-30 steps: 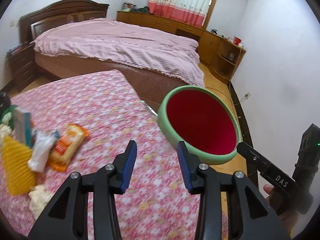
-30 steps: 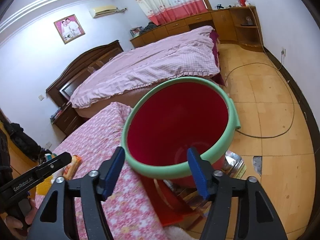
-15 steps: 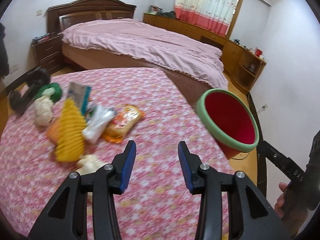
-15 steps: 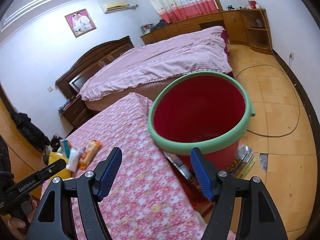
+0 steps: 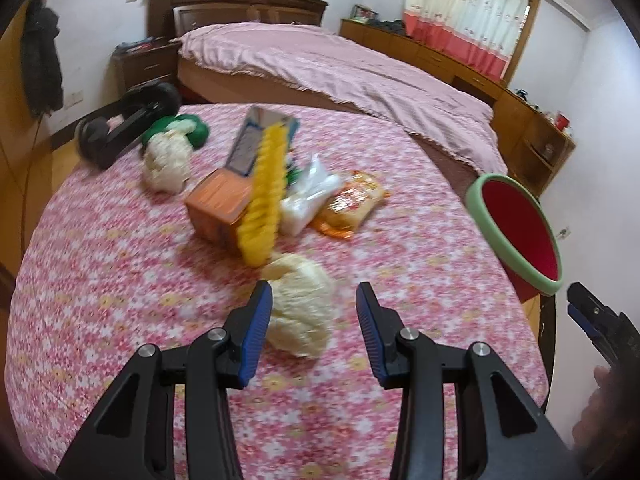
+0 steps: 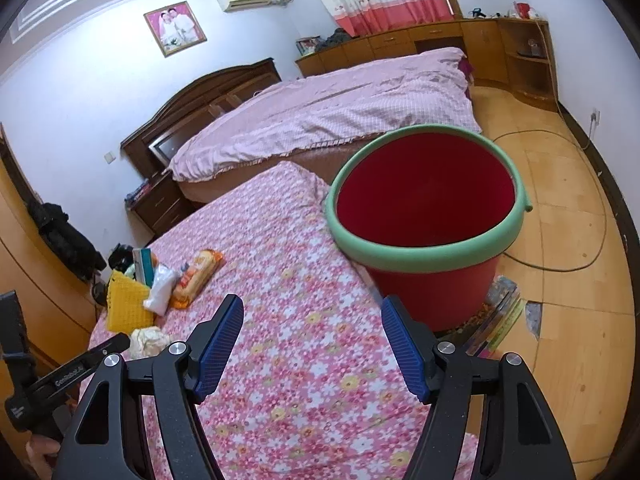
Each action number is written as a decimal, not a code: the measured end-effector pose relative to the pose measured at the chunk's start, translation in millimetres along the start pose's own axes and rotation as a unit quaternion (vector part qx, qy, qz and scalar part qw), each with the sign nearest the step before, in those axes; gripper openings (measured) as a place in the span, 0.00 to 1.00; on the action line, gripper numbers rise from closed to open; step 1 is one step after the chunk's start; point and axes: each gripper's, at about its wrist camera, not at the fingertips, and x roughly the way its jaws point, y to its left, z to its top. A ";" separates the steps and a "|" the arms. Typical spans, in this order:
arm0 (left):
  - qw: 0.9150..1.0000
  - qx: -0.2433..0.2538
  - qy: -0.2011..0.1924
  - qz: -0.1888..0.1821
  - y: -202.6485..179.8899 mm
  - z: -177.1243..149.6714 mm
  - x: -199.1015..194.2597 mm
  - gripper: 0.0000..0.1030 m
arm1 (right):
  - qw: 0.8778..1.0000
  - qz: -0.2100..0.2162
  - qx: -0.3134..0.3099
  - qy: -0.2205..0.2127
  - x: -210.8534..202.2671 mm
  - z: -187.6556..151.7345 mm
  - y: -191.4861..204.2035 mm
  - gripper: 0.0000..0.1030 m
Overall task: Collect trash
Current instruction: 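Grasp the crumpled white paper ball with the left gripper, then grasp a yellow foam net sleeve with the right gripper, then carry the paper in the left gripper over the red bucket while the right carries the foam, then open the left gripper to drop the paper into the bucket while the right drops the foam, then reach the left gripper to the orange box and close on it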
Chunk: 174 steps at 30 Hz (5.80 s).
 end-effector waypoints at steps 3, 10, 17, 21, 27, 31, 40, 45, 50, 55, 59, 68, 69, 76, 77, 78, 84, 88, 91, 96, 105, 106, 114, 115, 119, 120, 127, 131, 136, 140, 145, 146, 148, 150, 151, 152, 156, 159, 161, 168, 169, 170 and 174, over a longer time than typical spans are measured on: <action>1.000 -0.005 0.004 0.009 6.1 -2.7 6.4 0.42 | 1.000 -0.001 -0.004 0.007 4.0 -2.5 3.3 0.71; 1.000 -0.014 0.020 0.007 10.1 -6.4 25.7 0.48 | 1.000 -0.005 -0.005 0.023 16.5 -6.5 5.9 0.71; 0.999 -0.009 0.035 -0.005 3.2 -8.6 42.4 0.48 | 0.999 -0.009 -0.002 0.038 26.9 -8.6 5.0 0.71; 0.999 -0.014 0.037 -0.020 5.5 -11.2 44.8 0.35 | 0.999 -0.010 -0.001 0.043 28.6 -9.1 5.0 0.71; 0.999 -0.014 0.021 -0.040 12.0 -11.0 23.2 0.33 | 0.999 -0.004 -0.007 0.045 30.6 -9.3 14.4 0.71; 0.999 -0.016 0.001 -0.038 21.9 -10.8 -0.1 0.33 | 0.999 0.006 -0.023 0.046 31.4 -10.3 28.6 0.71; 0.998 -0.034 -0.046 0.011 58.8 -2.3 -35.5 0.33 | 0.996 0.038 -0.053 0.055 38.8 -6.9 70.4 0.72; 0.996 -0.060 -0.057 0.029 85.9 4.7 -37.1 0.33 | 0.993 0.055 -0.079 0.061 46.7 -6.6 104.4 0.72; 0.994 -0.071 -0.063 0.048 109.4 6.4 -33.1 0.33 | 0.988 0.072 -0.106 0.082 61.4 -9.9 142.5 0.72; 0.992 -0.087 -0.069 0.054 130.7 7.1 -26.7 0.33 | 0.983 0.088 -0.135 0.090 77.0 -14.2 183.3 0.72; 0.992 -0.087 -0.077 0.055 143.1 8.0 -23.2 0.33 | 0.980 0.101 -0.140 0.097 95.1 -18.4 210.9 0.72; 0.992 -0.093 -0.081 0.025 161.1 7.9 -12.2 0.33 | 0.977 0.081 -0.159 0.113 125.6 -31.0 238.1 0.34; 0.992 -0.093 -0.080 0.016 161.5 8.6 -10.6 0.33 | 0.978 0.076 -0.157 0.114 128.3 -31.3 238.5 0.30; 0.994 -0.078 -0.075 -0.026 149.5 12.0 -6.9 0.33 | 0.984 0.064 -0.143 0.091 119.1 -31.3 230.8 0.10; 0.994 -0.075 -0.074 -0.030 147.0 12.2 -7.4 0.33 | 0.984 0.063 -0.141 0.084 112.9 -30.3 228.8 0.10; 0.994 -0.071 -0.075 -0.035 143.2 12.5 -8.3 0.33 | 0.985 0.063 -0.140 0.077 106.9 -29.3 227.0 0.10; 0.994 -0.049 -0.079 -0.051 119.8 12.9 -18.5 0.33 | 0.989 0.062 -0.128 0.038 69.3 -20.8 207.1 0.09; 0.994 -0.032 -0.080 -0.062 100.0 15.7 -27.0 0.33 | 0.992 0.057 -0.108 0.026 52.7 -15.9 185.2 0.09; 0.994 -0.016 -0.078 -0.075 82.0 18.3 -33.5 0.33 | 0.995 0.059 -0.083 0.018 43.0 -10.3 167.3 0.10; 0.992 0.010 -0.068 -0.106 46.6 24.3 -42.4 0.33 | 0.997 0.059 -0.054 -0.014 15.8 -2.2 136.1 0.09; 0.985 0.070 -0.057 -0.150 -34.3 35.6 -47.0 0.33 | 0.996 0.041 0.007 -0.076 -30.2 19.9 66.4 0.09; 0.984 0.077 -0.056 -0.153 -42.5 36.7 -46.1 0.33 | 0.996 0.036 0.015 -0.083 -33.9 23.7 56.9 0.09; 0.973 0.128 -0.036 -0.187 -113.1 42.7 -19.8 0.33 | 0.993 0.009 0.063 -0.099 -37.4 40.8 2.3 0.10; 0.972 0.132 -0.031 -0.192 -121.3 43.8 -14.3 0.33 | 0.993 0.006 0.067 -0.099 -35.5 42.8 -2.5 0.09; 0.969 0.143 -0.011 -0.204 -152.1 48.1 8.8 0.33 | 0.992 -0.009 0.079 -0.096 -26.1 51.5 -28.3 0.09; 0.967 0.148 -0.006 -0.206 -161.8 49.5 16.4 0.33 | 0.992 -0.013 0.081 -0.096 -23.8 53.2 -34.0 0.09; 0.961 0.181 0.010 -0.210 -216.3 55.9 59.7 0.33 | 0.991 -0.037 0.098 -0.082 -1.8 64.2 -78.6 0.10; 0.960 0.188 0.025 -0.208 -236.7 58.5 87.5 0.33 | 0.991 -0.047 0.106 -0.073 11.4 69.5 -102.8 0.10; 0.958 0.203 0.042 -0.199 -254.3 59.4 114.8 0.33 | 0.991 -0.050 0.112 -0.060 30.0 75.7 -119.3 0.10; 0.958 0.208 0.043 -0.191 -262.4 58.1 126.6 0.46 | 0.991 -0.052 0.112 -0.051 40.6 79.9 -127.4 0.12; 0.958 0.215 0.041 -0.185 -266.7 56.6 127.8 0.48 | 0.990 -0.050 0.122 -0.049 48.5 80.7 -137.2 0.18; 0.959 0.214 0.041 -0.184 -266.7 57.7 128.7 0.48 | 0.990 -0.047 0.128 -0.046 50.1 79.5 -139.0 0.22; 0.959 0.210 0.041 -0.183 -264.5 58.4 126.9 0.48 | 0.989 -0.043 0.132 -0.041 50.7 77.6 -138.8 0.23; 0.961 0.205 0.038 -0.183 -261.4 60.2 122.7 0.48 | 0.989 -0.041 0.136 -0.039 49.5 76.2 -139.8 0.24; 0.961 0.203 0.036 -0.182 -259.0 60.6 119.0 0.48 | 0.989 -0.041 0.136 -0.041 48.2 75.6 -140.2 0.25; 0.962 0.201 0.034 -0.182 -257.6 61.2 117.3 0.48 | 0.989 -0.042 0.136 -0.043 46.0 74.9 -139.8 0.26; 0.965 0.191 0.027 -0.180 -247.5 63.1 104.8 0.48 | 0.989 -0.040 0.136 -0.048 38.8 74.5 -135.4 0.27; 0.968 0.181 0.019 -0.175 -236.6 64.9 94.3 0.48 | 0.989 -0.033 0.134 -0.050 32.1 72.5 -128.1 0.27; 0.970 0.171 0.014 -0.174 -228.0 65.4 84.4 0.48 | 0.990 -0.029 0.130 -0.053 26.5 71.2 -121.7 0.32; 0.977 0.140 -0.009 -0.160 -189.4 62.9 49.6 0.48 | 0.991 -0.005 0.117 -0.065 8.5 64.3 -97.3 0.46; 0.978 0.136 -0.011 -0.156 -183.8 61.7 45.9 0.48 | 0.991 -0.003 0.115 -0.064 7.9 63.8 -94.3 0.47; 0.980 0.130 -0.014 -0.151 -176.5 60.6 41.7 0.48 | 0.992 -0.001 0.113 -0.062 6.8 62.1 -90.0 0.48; 0.986 0.112 -0.021 -0.125 -146.8 58.0 28.6 0.48 | 0.993 0.014 0.106 -0.047 7.3 55.5 -74.9 0.49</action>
